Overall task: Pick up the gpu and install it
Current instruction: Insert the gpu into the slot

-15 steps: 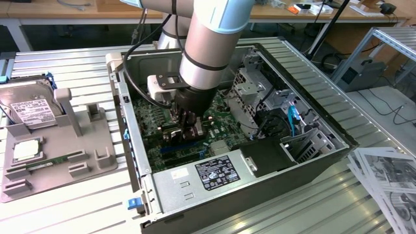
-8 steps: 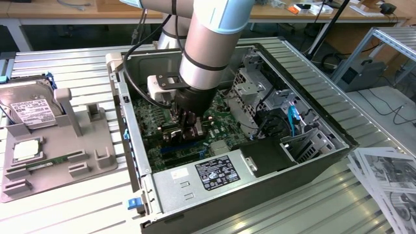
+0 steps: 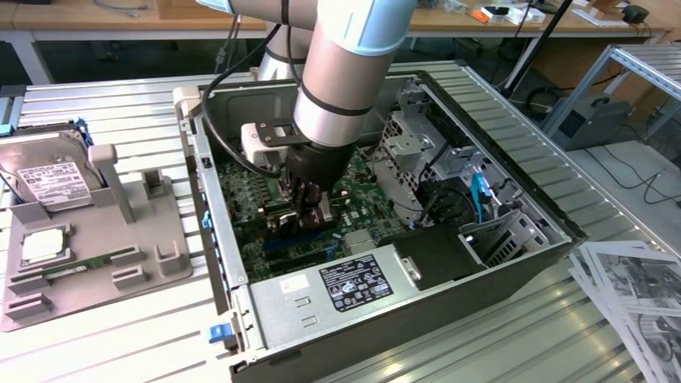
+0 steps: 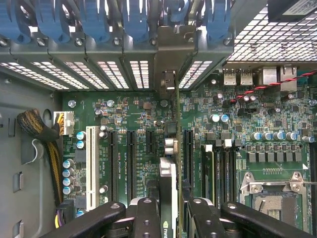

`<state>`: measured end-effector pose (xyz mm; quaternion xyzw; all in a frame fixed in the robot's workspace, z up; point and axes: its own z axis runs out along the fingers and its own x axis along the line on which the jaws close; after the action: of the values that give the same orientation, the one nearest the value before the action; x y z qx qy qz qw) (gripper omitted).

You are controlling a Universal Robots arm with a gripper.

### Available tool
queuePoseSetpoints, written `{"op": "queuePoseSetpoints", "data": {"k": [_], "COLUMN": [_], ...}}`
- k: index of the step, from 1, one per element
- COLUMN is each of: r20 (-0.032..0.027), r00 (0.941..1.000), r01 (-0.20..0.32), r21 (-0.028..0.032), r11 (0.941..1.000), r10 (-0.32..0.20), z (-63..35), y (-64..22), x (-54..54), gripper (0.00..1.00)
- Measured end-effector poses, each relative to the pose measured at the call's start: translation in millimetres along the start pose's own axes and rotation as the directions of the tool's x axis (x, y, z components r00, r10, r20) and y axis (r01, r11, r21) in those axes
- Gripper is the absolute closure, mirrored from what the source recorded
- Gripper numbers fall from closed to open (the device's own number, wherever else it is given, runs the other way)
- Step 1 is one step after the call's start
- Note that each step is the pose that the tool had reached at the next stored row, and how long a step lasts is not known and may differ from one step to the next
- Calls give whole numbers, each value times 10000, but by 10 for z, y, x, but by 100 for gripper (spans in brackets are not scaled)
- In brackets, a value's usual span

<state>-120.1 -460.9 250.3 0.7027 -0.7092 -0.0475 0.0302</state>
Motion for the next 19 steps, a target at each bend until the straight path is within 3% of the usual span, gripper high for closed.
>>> {"op": "queuePoseSetpoints", "data": {"k": [4, 6, 19], "r20": [1, 0, -1], "r00": [10000, 10000, 10000], "r01": [-1, -1, -2], "r21": [-6, -36, -40], "r11": [10000, 10000, 10000], "r10": [1, 1, 2], "z": [1, 1, 18], "y": [0, 0, -1], "x": [0, 0, 1], "gripper": [73, 73, 73]}}
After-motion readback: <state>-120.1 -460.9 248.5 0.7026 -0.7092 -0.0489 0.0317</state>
